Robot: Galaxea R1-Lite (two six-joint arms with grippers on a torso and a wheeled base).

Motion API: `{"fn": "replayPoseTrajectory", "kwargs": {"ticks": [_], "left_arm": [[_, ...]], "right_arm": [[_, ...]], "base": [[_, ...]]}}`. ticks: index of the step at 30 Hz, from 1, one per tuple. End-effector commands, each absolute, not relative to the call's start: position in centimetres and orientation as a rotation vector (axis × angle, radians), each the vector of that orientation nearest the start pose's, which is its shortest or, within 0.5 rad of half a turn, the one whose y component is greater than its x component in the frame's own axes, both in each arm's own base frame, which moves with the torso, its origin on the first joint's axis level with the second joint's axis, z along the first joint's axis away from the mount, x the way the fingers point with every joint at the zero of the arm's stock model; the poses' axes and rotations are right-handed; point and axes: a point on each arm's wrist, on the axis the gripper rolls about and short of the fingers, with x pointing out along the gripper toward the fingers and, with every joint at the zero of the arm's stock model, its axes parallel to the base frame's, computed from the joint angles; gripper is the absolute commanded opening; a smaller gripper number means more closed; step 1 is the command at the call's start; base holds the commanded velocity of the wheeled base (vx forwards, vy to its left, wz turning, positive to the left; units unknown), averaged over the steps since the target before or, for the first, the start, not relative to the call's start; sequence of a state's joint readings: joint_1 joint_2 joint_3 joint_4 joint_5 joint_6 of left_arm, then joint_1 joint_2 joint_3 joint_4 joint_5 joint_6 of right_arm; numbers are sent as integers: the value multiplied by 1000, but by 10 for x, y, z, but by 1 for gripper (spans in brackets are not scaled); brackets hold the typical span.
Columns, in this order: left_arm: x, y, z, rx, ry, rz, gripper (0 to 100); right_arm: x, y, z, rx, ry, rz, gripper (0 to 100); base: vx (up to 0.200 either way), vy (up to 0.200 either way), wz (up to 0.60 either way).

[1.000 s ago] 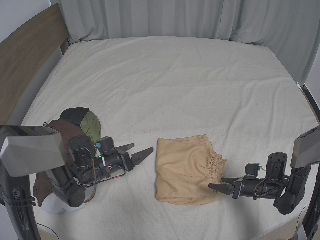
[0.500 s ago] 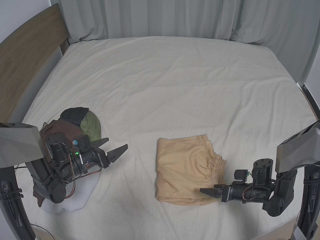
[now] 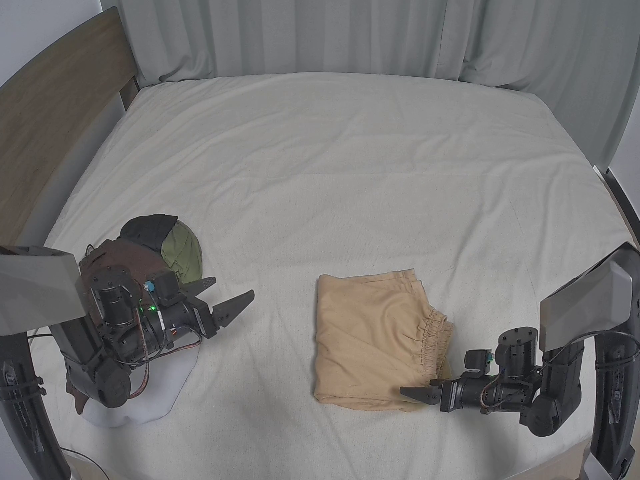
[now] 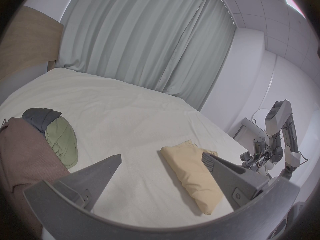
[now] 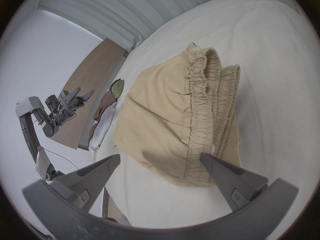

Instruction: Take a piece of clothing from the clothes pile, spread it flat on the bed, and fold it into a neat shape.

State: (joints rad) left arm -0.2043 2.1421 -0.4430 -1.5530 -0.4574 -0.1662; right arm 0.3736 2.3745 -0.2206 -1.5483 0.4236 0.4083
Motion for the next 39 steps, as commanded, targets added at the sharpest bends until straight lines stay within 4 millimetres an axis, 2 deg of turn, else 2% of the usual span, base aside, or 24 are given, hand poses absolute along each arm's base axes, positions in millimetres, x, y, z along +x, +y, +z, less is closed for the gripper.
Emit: {"fn": "replayPoseTrajectory", "kwargs": {"ticks": [1,4,10,18,27,32,35,39], "left_arm": [[303,-73,55,-171,204,-648,100],[304,-73,54,-152,200,-650,100],[304,-74,53,-146,200,-650,100],[304,-74,54,-145,196,-651,100],[305,-74,53,-145,196,-649,100],[306,-74,52,-145,199,-649,100],[306,-73,52,-143,196,-648,100],[306,-73,53,-143,194,-648,100]], "right_arm": [[243,101,-22,394,727,634,100],[247,90,-16,387,688,606,100],[254,71,-25,317,667,556,100],[258,68,-44,319,719,534,100],[263,73,-55,326,736,541,100],[267,84,-59,369,747,559,100],[266,97,-57,429,764,578,100],[265,103,-54,446,763,588,100]], "base": [[0,0,0],[0,0,0],[0,0,0],[0,0,0],[0,0,0],[0,0,0],[0,0,0],[0,0,0]]}}
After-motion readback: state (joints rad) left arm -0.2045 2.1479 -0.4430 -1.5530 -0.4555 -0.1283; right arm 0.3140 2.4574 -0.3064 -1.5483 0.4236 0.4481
